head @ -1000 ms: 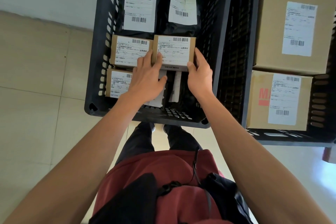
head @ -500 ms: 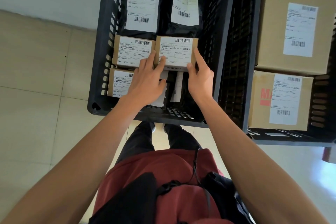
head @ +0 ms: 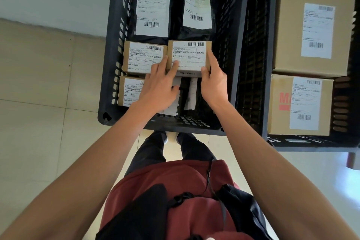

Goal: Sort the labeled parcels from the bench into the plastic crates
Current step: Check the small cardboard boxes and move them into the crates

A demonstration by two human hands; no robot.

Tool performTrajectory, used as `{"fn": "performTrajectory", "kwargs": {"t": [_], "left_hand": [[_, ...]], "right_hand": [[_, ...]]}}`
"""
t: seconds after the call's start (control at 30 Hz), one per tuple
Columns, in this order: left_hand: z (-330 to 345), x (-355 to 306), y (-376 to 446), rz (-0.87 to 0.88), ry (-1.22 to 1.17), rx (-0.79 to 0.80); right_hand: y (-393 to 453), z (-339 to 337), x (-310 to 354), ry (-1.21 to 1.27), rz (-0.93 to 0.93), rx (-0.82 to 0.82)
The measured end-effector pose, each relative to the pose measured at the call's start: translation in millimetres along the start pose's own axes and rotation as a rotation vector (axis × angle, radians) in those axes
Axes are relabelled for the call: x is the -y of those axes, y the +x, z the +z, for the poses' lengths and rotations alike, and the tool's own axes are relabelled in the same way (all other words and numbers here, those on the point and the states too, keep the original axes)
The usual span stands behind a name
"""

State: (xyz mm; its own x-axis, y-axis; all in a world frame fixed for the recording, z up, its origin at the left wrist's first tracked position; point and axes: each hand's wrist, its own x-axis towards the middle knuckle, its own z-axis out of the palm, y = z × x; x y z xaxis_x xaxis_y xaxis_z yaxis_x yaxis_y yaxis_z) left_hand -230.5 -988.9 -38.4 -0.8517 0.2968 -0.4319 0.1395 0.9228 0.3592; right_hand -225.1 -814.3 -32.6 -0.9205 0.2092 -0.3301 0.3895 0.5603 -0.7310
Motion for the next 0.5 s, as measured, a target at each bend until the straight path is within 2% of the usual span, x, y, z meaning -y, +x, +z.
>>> {"fn": "performTrajectory", "kwargs": {"t": [0.33,0.5], "left_hand": [[-7.5,10.3,-6.7,0.028,-0.247,-0.045],[-10.3,13.8,-6.1,0.033,-0.288,-0.026]], "right_hand": [[-11.8,-0.8,2.9,0.046,0.042,-0.037],[-14.2,3.8,5.7,0.044,0.057,-0.067]]}}
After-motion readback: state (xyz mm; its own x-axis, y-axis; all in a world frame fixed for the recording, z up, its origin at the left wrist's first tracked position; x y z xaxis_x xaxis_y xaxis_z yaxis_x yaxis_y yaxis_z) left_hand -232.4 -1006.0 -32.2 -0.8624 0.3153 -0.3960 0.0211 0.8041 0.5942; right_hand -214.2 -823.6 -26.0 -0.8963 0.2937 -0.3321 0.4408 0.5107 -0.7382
